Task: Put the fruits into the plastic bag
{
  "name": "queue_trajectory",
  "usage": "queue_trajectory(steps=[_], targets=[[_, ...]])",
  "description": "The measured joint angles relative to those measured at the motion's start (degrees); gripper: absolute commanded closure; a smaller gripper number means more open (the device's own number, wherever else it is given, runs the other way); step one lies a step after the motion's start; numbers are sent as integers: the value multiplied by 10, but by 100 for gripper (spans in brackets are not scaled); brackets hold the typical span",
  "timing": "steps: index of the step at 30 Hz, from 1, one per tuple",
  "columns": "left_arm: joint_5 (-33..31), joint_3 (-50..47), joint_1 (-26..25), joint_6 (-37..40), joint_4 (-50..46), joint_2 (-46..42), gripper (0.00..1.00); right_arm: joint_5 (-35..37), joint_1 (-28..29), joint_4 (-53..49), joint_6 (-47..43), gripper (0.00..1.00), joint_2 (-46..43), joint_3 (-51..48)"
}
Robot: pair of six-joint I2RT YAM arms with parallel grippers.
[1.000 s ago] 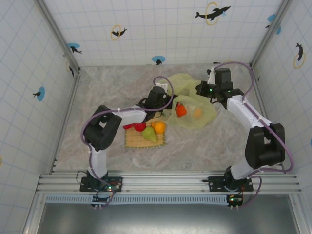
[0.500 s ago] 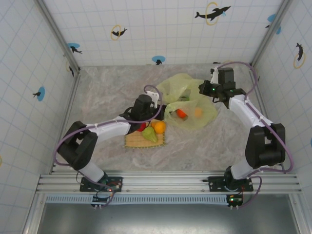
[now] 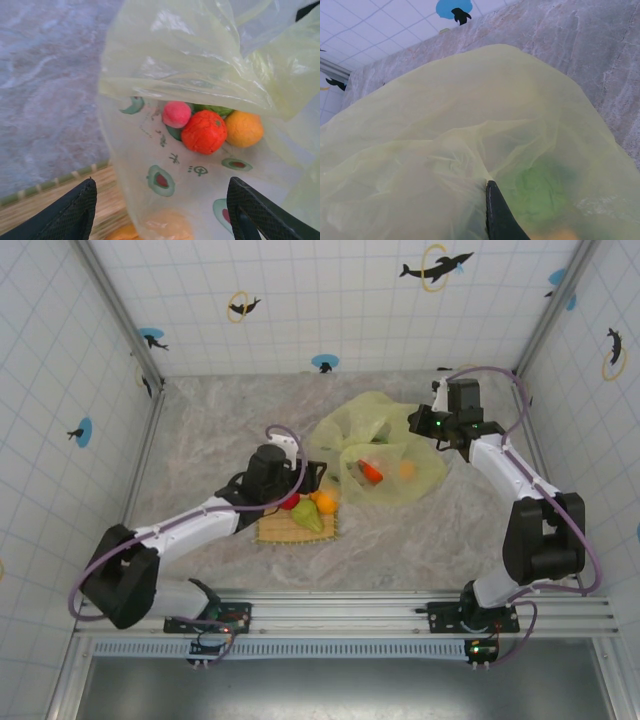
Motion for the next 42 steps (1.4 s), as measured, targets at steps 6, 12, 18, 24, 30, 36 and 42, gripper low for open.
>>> queue_trajectory(steps=[6,12,18,24,30,36,42], targets=[[-64,-37,0,3,-39,-74,25,0,-3,0,-2,100,2,0],[-125,-52,17,17,-104,-123,22,-4,-3,5,-1,100,4,0],[-138,-30,82,52,-231,-116,16,-4,-3,9,-3,100,4,0],[-108,13,157,118,-330,-59,15,-8,-3,33,-6,100,4,-9],[-74,50,185,154,-372,16,15,-22,-3,48,-6,100,4,-28],[-47,78,185,166,-379,52,15,-30,-11,60,-6,100,4,-33],[-27,83,185,167,-378,75,15,-30,-17,61,-6,100,4,-33]])
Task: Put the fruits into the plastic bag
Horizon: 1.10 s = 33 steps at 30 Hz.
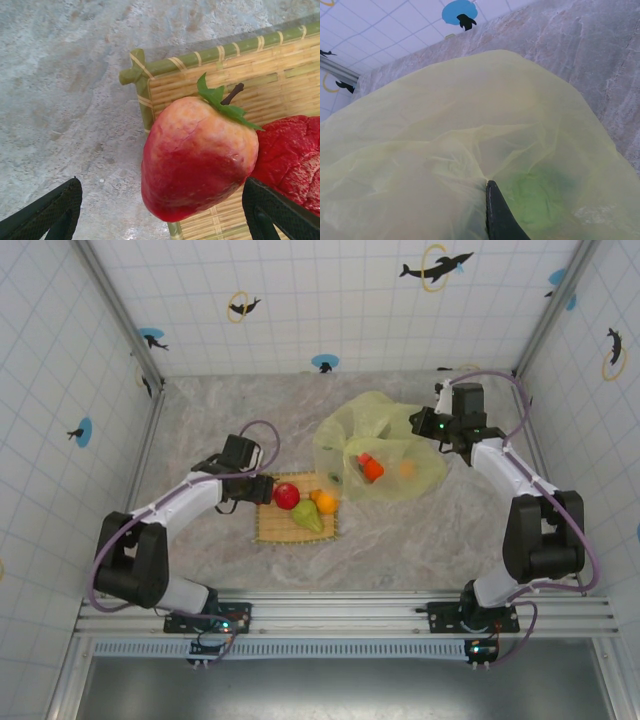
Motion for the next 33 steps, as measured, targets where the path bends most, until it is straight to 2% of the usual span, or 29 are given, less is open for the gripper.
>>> queue_trajectory(steps=[17,28,33], targets=[[29,23,0,3,2,58,16,-1,0,3,3,100,0,0],[40,30,0,2,10,81,36,-2,0,3,3,100,0,0],[40,30,0,2,11,81,41,-12,0,3,4,100,0,0]])
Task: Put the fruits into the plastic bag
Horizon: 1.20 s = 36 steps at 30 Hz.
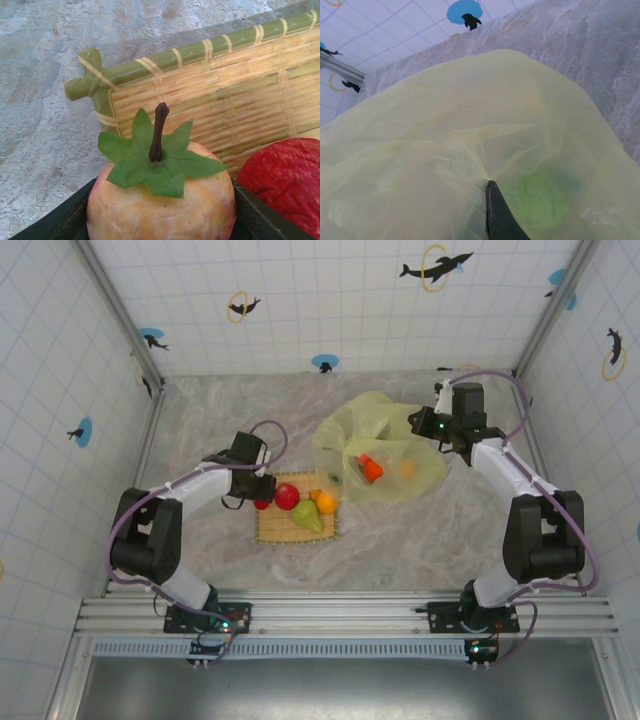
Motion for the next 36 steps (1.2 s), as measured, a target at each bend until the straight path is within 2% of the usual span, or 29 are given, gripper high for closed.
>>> queue_trajectory(steps=[7,12,17,20,27,36], targets=[[-23,0,0,-6,0,-26,45,-4,0,0,0,100,0,0],[-33,-1,0,-22,2,-95,50,-4,0,0,0,100,0,0],[31,-10,-3,-73,53,-175,51,-4,0,0,1,100,0,0],[77,-17,-23,-116,107,-193,51,-5,0,0,3,100,0,0],[142,-19,-111,-187,219,-142,51,-8,3,0,7,100,0,0],[150,36,-166,-204,258,-9,51,-13,5,0,10,100,0,0]])
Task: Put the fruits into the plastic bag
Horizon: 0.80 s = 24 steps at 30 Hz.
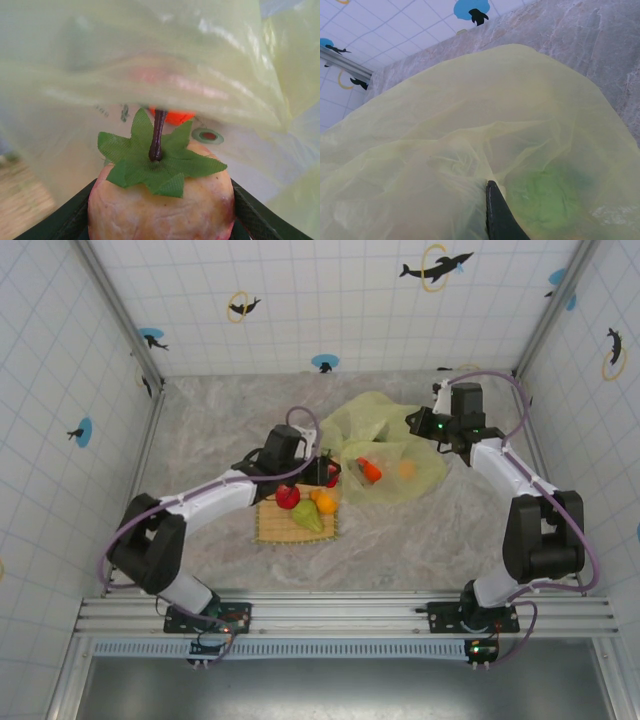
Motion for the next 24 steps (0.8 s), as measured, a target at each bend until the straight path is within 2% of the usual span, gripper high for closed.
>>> queue_trajectory(steps=[9,16,24], targets=[[-22,91,-13,-24,62,116,50,-5,14,0,0,100,5,2],[-79,103,-31,-101,167,177,50,-7,30,-6,-3,100,12,9],[-134,152,-48,-174,249,250,44,-9,42,-14,-5,100,22,17]])
